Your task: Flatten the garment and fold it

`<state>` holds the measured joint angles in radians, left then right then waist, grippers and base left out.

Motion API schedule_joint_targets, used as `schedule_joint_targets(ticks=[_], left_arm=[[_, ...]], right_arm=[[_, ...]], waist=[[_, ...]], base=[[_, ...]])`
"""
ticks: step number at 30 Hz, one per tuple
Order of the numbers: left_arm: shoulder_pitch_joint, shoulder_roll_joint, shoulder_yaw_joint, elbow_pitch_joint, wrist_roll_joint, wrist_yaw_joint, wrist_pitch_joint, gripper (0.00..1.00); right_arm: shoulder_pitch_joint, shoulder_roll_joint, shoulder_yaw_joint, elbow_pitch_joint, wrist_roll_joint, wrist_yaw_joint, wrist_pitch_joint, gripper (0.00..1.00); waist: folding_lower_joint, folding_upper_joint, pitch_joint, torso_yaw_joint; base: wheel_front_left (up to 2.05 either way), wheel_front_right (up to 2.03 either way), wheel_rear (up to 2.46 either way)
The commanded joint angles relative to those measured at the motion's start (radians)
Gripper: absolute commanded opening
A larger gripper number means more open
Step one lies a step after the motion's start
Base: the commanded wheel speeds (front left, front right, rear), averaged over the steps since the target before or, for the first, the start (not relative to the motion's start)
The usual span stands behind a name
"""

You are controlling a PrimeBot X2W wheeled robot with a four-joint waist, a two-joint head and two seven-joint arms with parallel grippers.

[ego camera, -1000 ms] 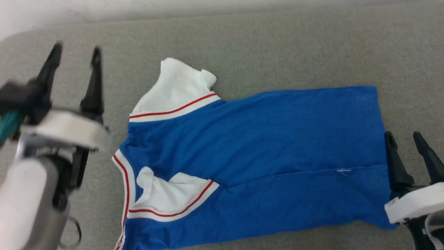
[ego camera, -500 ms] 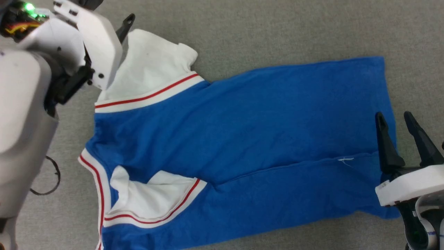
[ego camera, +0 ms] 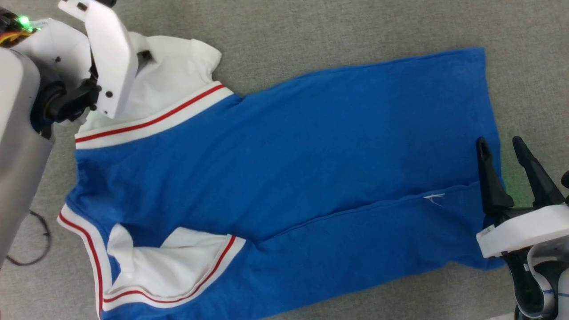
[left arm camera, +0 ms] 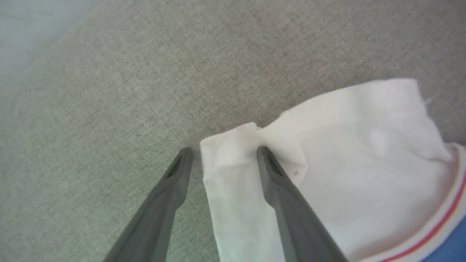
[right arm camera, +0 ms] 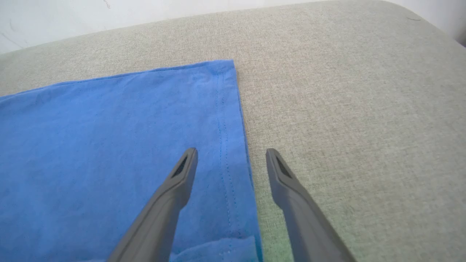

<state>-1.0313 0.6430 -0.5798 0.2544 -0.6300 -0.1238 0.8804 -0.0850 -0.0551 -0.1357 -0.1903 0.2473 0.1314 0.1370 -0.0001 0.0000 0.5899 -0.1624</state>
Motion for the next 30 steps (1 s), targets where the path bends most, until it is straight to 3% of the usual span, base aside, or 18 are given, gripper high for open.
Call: schedule_joint_targets(ticks=[1, 2, 10, 16, 21, 27, 30], left_arm=[[0.014, 0.006, -0.018, 0.012, 0.007, -0.006, 0.003, 0.29], [0.019, 0.006, -0.018, 0.015, 0.005, -0.005, -0.001, 0.00], [0.047, 0.008, -0.013, 0.009, -0.006, -0.005, -0.058, 0.00], [0.072, 0.001, -0.014, 0.012, -0.012, -0.003, -0.099, 0.00], [0.082, 0.003, -0.012, 0.005, -0.017, 0.001, -0.112, 0.00], [0.069, -0.002, -0.017, -0.010, -0.016, 0.003, -0.113, 0.00], [0.063, -0.009, -0.021, -0.012, -0.016, 0.004, -0.113, 0.00]], right_arm=[[-0.023, 0.003, -0.001, 0.003, 0.007, -0.001, -0.007, 1.00], [-0.025, 0.003, 0.000, 0.004, 0.008, -0.001, -0.008, 1.00], [-0.069, -0.021, -0.006, -0.026, 0.007, -0.001, -0.002, 1.00], [-0.191, -0.099, 0.010, -0.070, 0.027, -0.001, 0.096, 1.00], [-0.348, -0.145, -0.012, -0.038, 0.051, -0.001, 0.277, 1.00], [-0.478, -0.178, -0.043, 0.098, 0.057, -0.001, 0.573, 1.00], [-0.509, -0.200, -0.026, 0.141, 0.042, -0.001, 0.670, 1.00]], waist=[[0.0001, 0.0000, 0.008, -0.008], [0.0001, 0.0000, 0.009, -0.009], [0.0001, 0.0000, -0.032, 0.009], [0.0001, 0.0000, -0.066, 0.018], [0.0001, 0.0000, -0.062, 0.024], [0.0001, 0.0000, -0.032, 0.048], [0.0001, 0.0000, -0.017, 0.062]], base=[[0.00, 0.00, 0.00], [0.00, 0.00, 0.00], [0.00, 0.00, 0.00], [0.00, 0.00, 0.00], [0.00, 0.00, 0.00], [0.00, 0.00, 0.00], [0.00, 0.00, 0.00]])
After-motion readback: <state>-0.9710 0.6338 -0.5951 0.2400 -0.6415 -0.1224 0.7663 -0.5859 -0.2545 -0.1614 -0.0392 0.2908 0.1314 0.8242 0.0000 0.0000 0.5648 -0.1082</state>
